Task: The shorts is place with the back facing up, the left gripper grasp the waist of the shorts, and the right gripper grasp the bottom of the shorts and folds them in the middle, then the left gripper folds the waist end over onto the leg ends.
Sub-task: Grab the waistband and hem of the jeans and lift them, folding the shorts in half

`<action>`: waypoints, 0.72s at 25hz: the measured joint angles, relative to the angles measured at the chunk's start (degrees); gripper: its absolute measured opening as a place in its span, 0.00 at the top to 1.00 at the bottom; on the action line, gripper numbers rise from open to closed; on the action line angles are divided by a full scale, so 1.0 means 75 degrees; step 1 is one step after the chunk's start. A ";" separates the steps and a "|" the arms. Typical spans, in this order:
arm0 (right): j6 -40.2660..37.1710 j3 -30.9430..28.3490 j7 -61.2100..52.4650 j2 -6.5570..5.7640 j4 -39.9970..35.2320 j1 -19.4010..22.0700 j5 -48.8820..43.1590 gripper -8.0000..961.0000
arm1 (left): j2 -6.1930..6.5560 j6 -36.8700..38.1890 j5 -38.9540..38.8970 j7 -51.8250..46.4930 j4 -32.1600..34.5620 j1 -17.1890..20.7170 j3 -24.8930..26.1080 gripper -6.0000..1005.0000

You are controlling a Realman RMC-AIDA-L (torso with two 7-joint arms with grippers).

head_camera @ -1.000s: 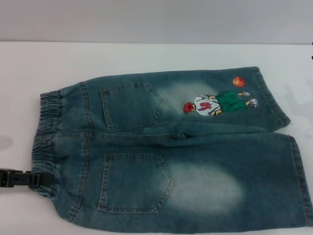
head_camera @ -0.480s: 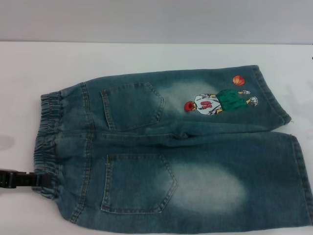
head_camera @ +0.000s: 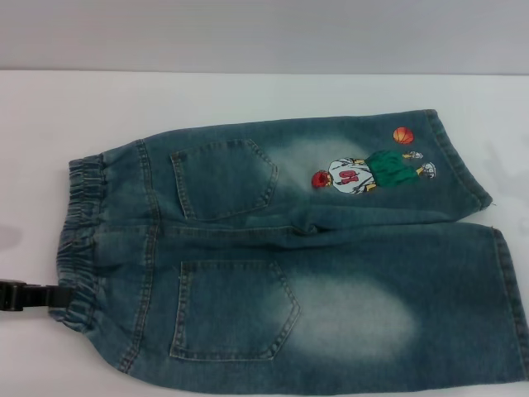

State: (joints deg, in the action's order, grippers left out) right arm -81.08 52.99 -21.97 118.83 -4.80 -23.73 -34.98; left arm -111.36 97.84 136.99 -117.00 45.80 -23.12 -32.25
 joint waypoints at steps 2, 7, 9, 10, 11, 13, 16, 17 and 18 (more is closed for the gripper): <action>0.0002 0.0000 0.0000 -0.0001 0.0000 -0.0003 0.0000 0.34 | 0.0006 -0.0004 0.0000 -0.0001 -0.0013 -0.0011 -0.0001 0.88; 0.0007 0.0000 0.0000 -0.0001 0.0003 -0.0037 0.0000 0.34 | 0.0010 0.0017 -0.0021 -0.0052 0.0022 -0.0017 0.0044 0.94; 0.0007 0.0000 0.0000 -0.0001 0.0006 -0.0045 0.0000 0.34 | 0.0011 0.0024 -0.0044 -0.0056 0.0027 -0.0023 0.0083 0.95; 0.0007 0.0000 0.0000 -0.0001 0.0006 -0.0047 0.0000 0.34 | 0.0012 0.0024 -0.0054 -0.0060 0.0030 -0.0027 0.0125 0.95; 0.0007 0.0001 0.0000 -0.0001 0.0004 -0.0051 0.0000 0.34 | 0.0013 0.0018 -0.0063 -0.0064 0.0032 -0.0033 0.0198 0.95; 0.0007 0.0002 0.0000 -0.0001 0.0002 -0.0063 0.0000 0.34 | 0.0020 0.0004 -0.0069 -0.0067 0.0033 -0.0065 0.0426 0.95; 0.0032 0.0066 0.0000 -0.0001 -0.0006 -0.0101 -0.0026 0.34 | 0.0031 -0.0005 -0.0075 -0.0069 0.0034 -0.0144 0.0856 0.95; 0.0067 0.0089 0.0000 -0.0002 -0.0011 -0.0130 -0.0071 0.34 | 0.0034 -0.0014 -0.0077 -0.0069 0.0035 -0.0171 0.0996 0.95; 0.0112 0.0128 0.0000 -0.0005 -0.0015 -0.0173 -0.0143 0.34 | 0.0034 -0.0027 -0.0086 -0.0070 0.0035 -0.0208 0.1181 0.95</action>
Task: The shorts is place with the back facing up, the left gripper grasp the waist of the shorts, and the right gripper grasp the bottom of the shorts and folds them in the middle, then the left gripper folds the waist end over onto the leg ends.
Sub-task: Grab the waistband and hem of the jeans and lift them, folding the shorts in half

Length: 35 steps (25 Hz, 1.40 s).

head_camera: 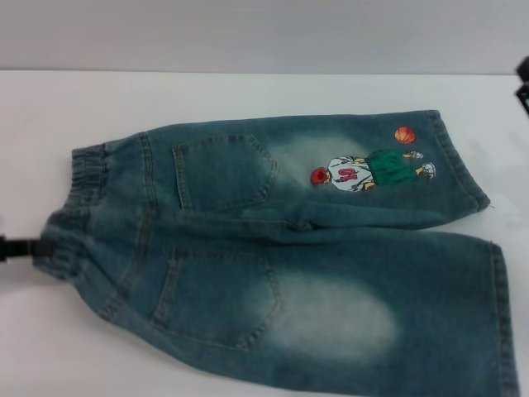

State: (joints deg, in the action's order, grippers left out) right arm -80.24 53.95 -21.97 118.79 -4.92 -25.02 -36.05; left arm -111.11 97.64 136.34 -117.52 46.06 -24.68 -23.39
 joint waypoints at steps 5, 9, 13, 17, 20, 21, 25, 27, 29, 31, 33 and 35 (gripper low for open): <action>0.0553 0.0159 -0.0117 -0.0010 -0.0090 -0.0289 -0.0719 0.34 | -0.0035 -0.0100 -0.0412 0.0074 0.0004 -0.0116 0.0683 0.95; 0.0687 0.0164 -0.0493 -0.0009 -0.0145 -0.0443 -0.1131 0.34 | -0.0090 -0.0296 -0.0929 0.0082 -0.0027 -0.0095 0.0740 0.95; 0.0778 0.0165 -0.1660 -0.0044 -0.0713 -0.0452 -0.1988 0.34 | -0.0140 -0.0381 -0.0969 0.0083 -0.0021 -0.0093 0.0727 0.95; 0.0609 0.0165 -0.3811 -0.0068 -0.1994 -0.0393 -0.3942 0.34 | -0.0215 -0.0532 -0.0977 0.0093 0.0010 -0.0099 0.0704 0.95; 0.0081 0.0166 -0.5293 -0.0125 -0.2895 -0.0499 -0.5491 0.34 | -0.0250 -0.0588 -0.0979 0.0144 0.0010 -0.0099 0.0701 0.95; -0.0486 0.0148 -0.6117 -0.0226 -0.3335 -0.0661 -0.6350 0.34 | -0.0307 -0.0663 -0.0981 0.0266 0.0006 -0.0098 0.0701 0.95; -0.1676 0.0085 -0.7159 -0.0477 -0.3796 -0.1009 -0.7530 0.34 | -0.0394 -0.0712 -0.0983 0.0420 0.0005 -0.0096 0.0718 0.95; -0.2633 0.0065 -0.7439 -0.0705 -0.3915 -0.1350 -0.8487 0.34 | -0.0405 -0.0727 -0.0984 0.0464 0.0007 -0.0096 0.0724 0.95; -0.3305 0.0023 -0.7465 -0.0863 -0.3934 -0.1676 -0.9378 0.34 | -0.0419 -0.0798 -0.0986 0.0499 -0.0013 -0.0108 0.0723 0.95; -0.3780 -0.0029 -0.7534 -0.0937 -0.3997 -0.1925 -1.0097 0.34 | -0.0411 -0.0888 -0.0983 0.0501 -0.0045 -0.0153 0.0702 0.95; -0.4268 -0.0006 -0.7546 -0.0956 -0.4135 -0.2083 -1.0679 0.34 | -0.0411 -0.0888 -0.0983 0.0501 -0.0045 -0.0153 0.0702 0.95; -0.4682 0.0010 -0.7553 -0.0971 -0.4214 -0.2238 -1.1275 0.34 | -0.0397 -0.0937 -0.0983 0.0522 -0.0056 -0.0169 0.0695 0.95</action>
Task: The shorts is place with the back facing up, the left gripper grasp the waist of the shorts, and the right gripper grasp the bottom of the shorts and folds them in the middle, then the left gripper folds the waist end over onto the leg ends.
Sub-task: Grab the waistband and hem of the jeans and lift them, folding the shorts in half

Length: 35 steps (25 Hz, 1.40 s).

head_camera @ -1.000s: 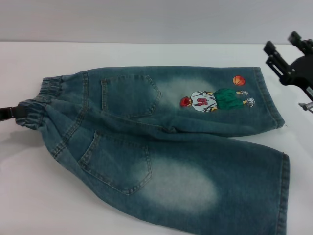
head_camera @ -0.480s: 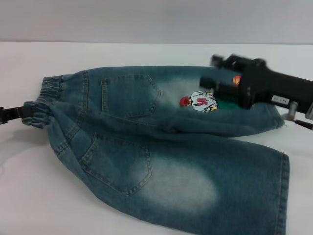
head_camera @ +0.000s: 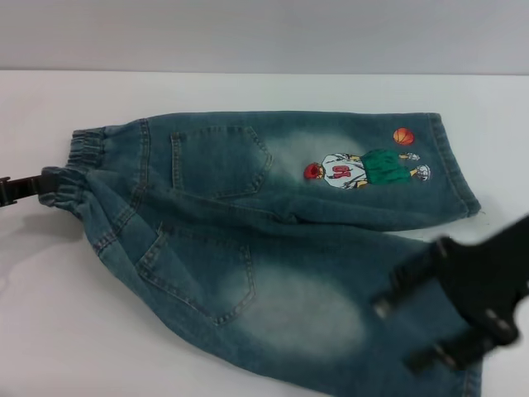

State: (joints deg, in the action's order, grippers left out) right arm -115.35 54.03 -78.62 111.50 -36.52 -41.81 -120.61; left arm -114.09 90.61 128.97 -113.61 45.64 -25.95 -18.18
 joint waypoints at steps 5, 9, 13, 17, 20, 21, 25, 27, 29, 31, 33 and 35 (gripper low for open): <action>-0.0676 -0.0046 -0.0171 -0.0070 -0.0026 -0.0197 -0.1038 0.34 | 0.0005 -0.0058 0.0001 0.0042 -0.0007 0.0001 -0.0001 0.95; -0.0679 -0.0055 -0.0571 -0.0103 -0.0028 -0.0185 -0.1760 0.34 | 0.0012 -0.0165 0.0024 0.0055 0.0000 -0.0016 -0.0034 0.95; -0.0189 -0.0052 -0.0981 -0.0084 0.0015 -0.0059 -0.2431 0.34 | 0.0013 -0.0165 0.0006 0.0055 0.0009 -0.0018 -0.0062 0.95; 0.0200 0.0017 -0.1256 -0.0030 0.0088 0.0008 -0.2956 0.34 | 0.0003 -0.0176 0.0001 0.0058 0.0036 -0.0040 -0.0106 0.95; 0.0332 0.0049 -0.1426 0.0055 0.0103 0.0058 -0.3410 0.34 | -0.0005 -0.0209 -0.0005 0.0062 0.0027 -0.0056 -0.0181 0.95; 0.0332 0.0049 -0.1458 0.0065 0.0104 0.0065 -0.3487 0.34 | -0.0009 -0.0223 -0.0003 0.0063 0.0019 -0.0064 -0.0187 0.95; 0.0277 0.0050 -0.1555 0.0077 0.0118 0.0103 -0.3827 0.34 | -0.0027 -0.0236 0.0034 0.0033 0.0003 -0.0107 -0.0246 0.95; 0.0274 0.0049 -0.1609 0.0077 0.0120 0.0120 -0.3979 0.34 | -0.0029 -0.0235 0.0027 0.0003 -0.0005 -0.0115 -0.0324 0.95; 0.0275 0.0049 -0.1650 0.0077 0.0121 0.0135 -0.4115 0.34 | -0.0044 -0.0235 0.0013 -0.0011 -0.0011 -0.0118 -0.0373 0.95; 0.0293 0.0050 -0.1680 0.0077 0.0123 0.0146 -0.4245 0.34 | -0.0072 -0.0241 0.0016 -0.0018 -0.0013 -0.0133 -0.0376 0.95; 0.0311 0.0050 -0.1697 0.0076 0.0124 0.0157 -0.4357 0.34 | -0.0097 -0.0249 0.0028 -0.0020 -0.0015 -0.0147 -0.0376 0.95; 0.0322 0.0049 -0.1706 0.0075 0.0125 0.0169 -0.4452 0.34 | -0.0107 -0.0251 0.0029 -0.0022 -0.0015 -0.0149 -0.0376 0.95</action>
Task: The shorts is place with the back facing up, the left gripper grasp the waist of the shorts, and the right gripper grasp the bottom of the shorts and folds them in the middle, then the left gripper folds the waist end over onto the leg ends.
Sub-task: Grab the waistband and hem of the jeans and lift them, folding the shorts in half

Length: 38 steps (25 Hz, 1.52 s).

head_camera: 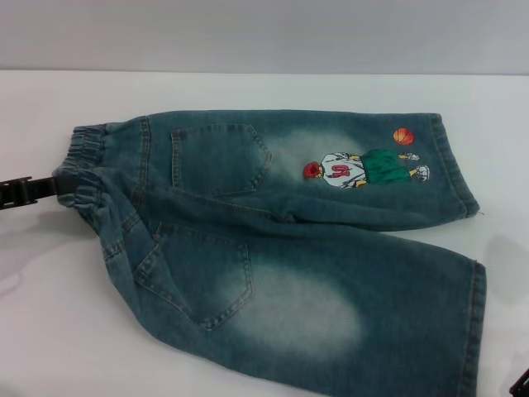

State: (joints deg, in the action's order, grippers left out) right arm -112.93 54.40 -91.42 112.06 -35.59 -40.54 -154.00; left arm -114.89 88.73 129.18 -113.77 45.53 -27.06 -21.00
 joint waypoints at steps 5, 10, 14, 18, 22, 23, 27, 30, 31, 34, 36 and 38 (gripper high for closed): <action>0.0161 0.0000 -0.0012 -0.0002 0.0000 0.0036 -0.0109 0.34 | -0.0033 0.0007 -0.0034 -0.0025 -0.0001 -0.0001 0.0000 0.95; 0.0292 0.0000 -0.0020 0.0013 0.0000 0.0052 -0.0114 0.34 | -0.0037 0.0001 -0.0036 -0.0076 0.0041 -0.0001 0.0000 0.95; 0.0385 0.0000 -0.0021 0.0019 0.0000 0.0065 -0.0115 0.34 | -0.0036 -0.0002 -0.0035 -0.0100 0.0068 -0.0013 0.0001 0.95; 0.0482 0.0001 -0.0022 0.0039 0.0000 0.0042 -0.0115 0.34 | -0.0028 -0.0007 -0.0035 -0.0111 0.0071 -0.0072 0.0006 0.95; 0.0608 0.0054 -0.0022 0.0107 -0.0001 -0.0001 -0.0140 0.34 | -0.0013 -0.0008 -0.0035 -0.0121 0.0071 -0.0131 0.0022 0.95; 0.0608 0.0054 -0.0022 0.0107 -0.0001 -0.0001 -0.0140 0.34 | -0.0012 -0.0011 -0.0034 -0.0123 0.0071 -0.0142 0.0023 0.95; 0.0671 0.0090 -0.0022 0.0115 0.0000 -0.0014 -0.0145 0.34 | -0.0009 -0.0043 -0.0034 -0.0173 0.0071 -0.0170 0.0021 0.95; 0.0686 0.0093 -0.0022 0.0117 -0.0001 -0.0027 -0.0149 0.34 | -0.0008 -0.0083 -0.0033 -0.0205 0.0071 -0.0200 0.0003 0.95; 0.0692 0.0093 -0.0022 0.0118 -0.0001 -0.0035 -0.0150 0.34 | -0.0008 -0.0091 -0.0033 -0.0208 0.0071 -0.0208 0.0002 0.95; 0.0704 0.0095 -0.0022 0.0132 -0.0001 -0.0061 -0.0152 0.34 | -0.0007 -0.0115 -0.0033 -0.0216 0.0070 -0.0244 0.0000 0.95; 0.0717 0.0097 -0.0022 0.0147 -0.0001 -0.0066 -0.0158 0.34 | -0.0007 -0.0124 -0.0033 -0.0217 0.0071 -0.0265 0.0000 0.95; 0.0736 0.0102 -0.0022 0.0173 -0.0001 -0.0073 -0.0163 0.34 | -0.0007 -0.0134 -0.0029 -0.0217 0.0071 -0.0284 0.0000 0.95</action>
State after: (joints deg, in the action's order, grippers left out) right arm -107.41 55.17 -91.58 113.36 -35.59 -41.08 -155.23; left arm -114.94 87.72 128.97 -115.40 46.06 -29.19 -21.00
